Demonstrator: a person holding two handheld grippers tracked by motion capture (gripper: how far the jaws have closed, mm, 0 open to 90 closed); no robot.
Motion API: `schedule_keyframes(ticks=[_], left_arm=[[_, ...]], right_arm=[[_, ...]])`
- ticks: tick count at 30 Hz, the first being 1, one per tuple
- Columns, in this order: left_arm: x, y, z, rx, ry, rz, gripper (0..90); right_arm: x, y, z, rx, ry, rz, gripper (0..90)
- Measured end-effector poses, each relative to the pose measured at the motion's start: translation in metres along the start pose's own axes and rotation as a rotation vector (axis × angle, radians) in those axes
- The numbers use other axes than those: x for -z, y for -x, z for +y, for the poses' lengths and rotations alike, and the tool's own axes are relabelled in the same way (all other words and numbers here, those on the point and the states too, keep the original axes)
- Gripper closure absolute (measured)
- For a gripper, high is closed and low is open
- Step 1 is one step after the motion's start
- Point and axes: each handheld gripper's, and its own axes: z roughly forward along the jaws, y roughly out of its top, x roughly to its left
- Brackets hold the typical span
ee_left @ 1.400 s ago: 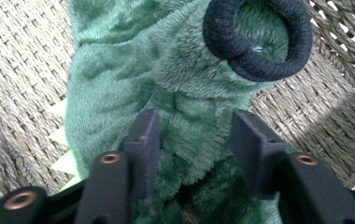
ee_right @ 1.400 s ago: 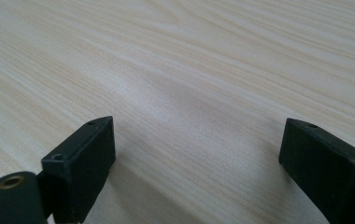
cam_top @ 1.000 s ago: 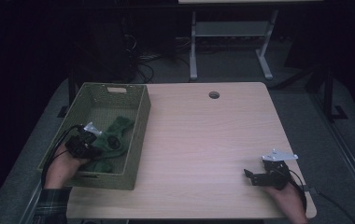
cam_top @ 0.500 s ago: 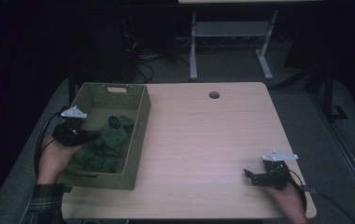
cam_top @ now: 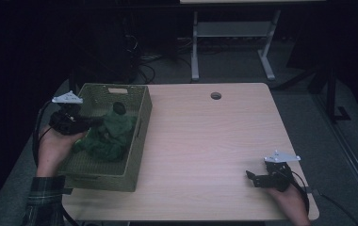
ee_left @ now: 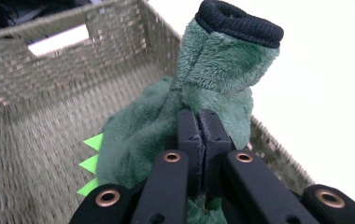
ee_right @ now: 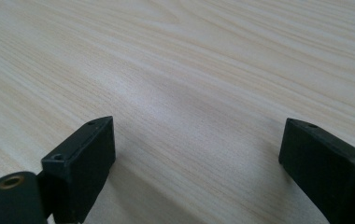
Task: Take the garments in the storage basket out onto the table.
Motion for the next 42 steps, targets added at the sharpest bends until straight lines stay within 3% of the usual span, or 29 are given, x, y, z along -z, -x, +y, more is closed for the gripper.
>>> schedule_keyframes(ticks=[18,30,34,42], left_arm=[[0.017,0.026,0.064,-0.068,0.126,-0.031,89.0],[0.019,0.054,0.103,-0.114,0.186,-0.088,89.1],[0.014,0.065,0.112,-0.134,0.201,-0.12,89.1],[-0.013,0.09,0.123,-0.158,0.189,-0.185,89.0]], right_arm=[[0.0,0.0,0.0,0.0,0.0,0.0,10.3],[0.0,0.0,0.0,0.0,0.0,0.0,10.3],[0.0,0.0,0.0,0.001,-0.001,0.0,10.3],[0.0,0.0,0.0,0.002,-0.001,0.0,10.3]])
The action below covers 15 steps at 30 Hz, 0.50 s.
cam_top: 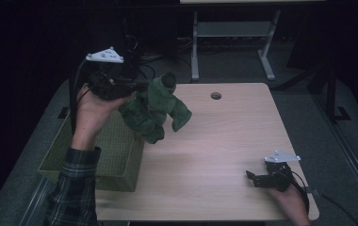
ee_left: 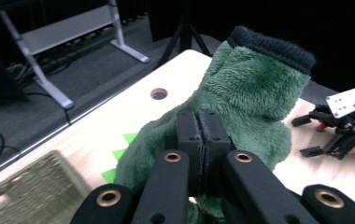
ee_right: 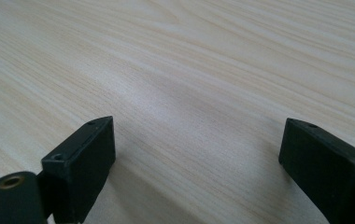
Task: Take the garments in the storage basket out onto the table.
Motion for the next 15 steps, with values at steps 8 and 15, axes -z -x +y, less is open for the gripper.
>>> schedule_keyframes(ticks=[8,15], left_arm=[[-0.038,0.025,0.005,-0.037,-0.036,-0.066,89.1],[-0.07,0.049,0.004,-0.053,-0.055,-0.119,88.9]], right_arm=[[0.0,0.0,0.0,0.0,0.0,0.0,10.3],[0.0,0.0,0.0,-0.002,0.0,0.001,10.3]])
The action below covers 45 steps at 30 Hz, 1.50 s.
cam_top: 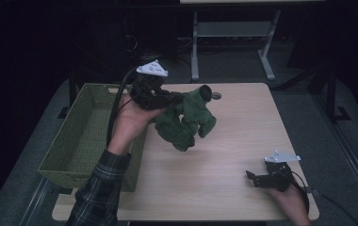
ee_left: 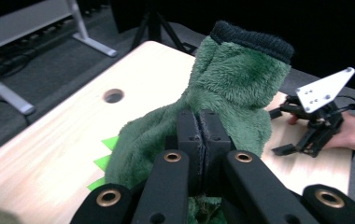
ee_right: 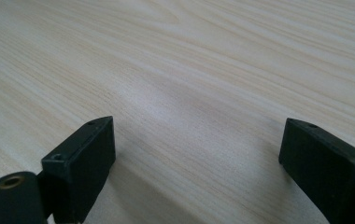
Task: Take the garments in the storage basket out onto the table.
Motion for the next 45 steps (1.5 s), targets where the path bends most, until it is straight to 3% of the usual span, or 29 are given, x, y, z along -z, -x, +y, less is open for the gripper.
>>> schedule_keyframes(ticks=[9,12,20,25,29,34,36,40,42,45], left_arm=[[-0.035,0.018,-0.008,0.019,-0.004,-0.072,88.9],[-0.057,0.028,-0.015,0.031,-0.018,-0.115,88.9],[-0.105,0.042,-0.035,0.066,-0.047,-0.165,88.9],[-0.138,0.039,-0.057,0.09,-0.089,-0.167,88.6],[-0.156,0.031,-0.075,0.117,-0.117,-0.163,87.9],[-0.173,0.021,-0.095,0.118,-0.154,-0.15,86.7],[-0.176,0.02,-0.101,0.112,-0.16,-0.135,83.2],[-0.175,0.02,-0.104,0.088,-0.158,-0.105,57.5],[-0.166,0.021,-0.102,0.059,-0.159,-0.098,45.5],[-0.156,0.022,-0.102,0.049,-0.152,-0.093,36.6]], right_arm=[[0.0,0.0,0.0,0.0,0.0,0.0,10.3],[0.0,0.0,0.0,0.0,0.0,0.0,10.3],[0.0,0.0,0.0,-0.001,0.0,0.001,10.2],[0.0,0.0,0.0,-0.001,0.0,0.001,10.2],[0.0,0.0,0.0,0.001,0.001,0.0,10.2],[0.0,0.0,0.0,0.002,0.0,0.0,10.2],[0.0,0.0,0.0,0.002,0.0,0.0,10.2],[0.0,0.0,0.0,0.003,-0.001,0.0,10.2],[0.0,0.0,0.0,0.002,0.0,0.0,10.2],[0.0,0.0,0.0,0.002,-0.001,0.0,10.2]])
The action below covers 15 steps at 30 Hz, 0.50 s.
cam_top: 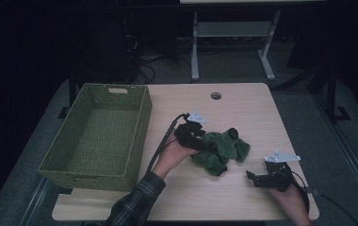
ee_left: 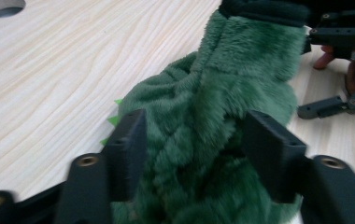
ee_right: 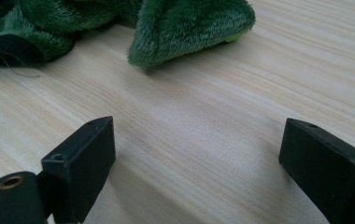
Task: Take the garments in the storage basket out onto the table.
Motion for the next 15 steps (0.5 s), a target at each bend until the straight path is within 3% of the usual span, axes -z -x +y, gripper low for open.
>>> schedule_keyframes(ticks=[5,15], left_arm=[[0.012,0.001,-0.008,0.017,0.016,-0.014,32.8],[0.035,0.014,-0.022,-0.001,0.037,-0.041,36.6]], right_arm=[[0.0,0.0,0.0,0.0,0.0,0.0,10.3],[0.0,0.0,0.0,-0.001,0.001,-0.001,10.3]])
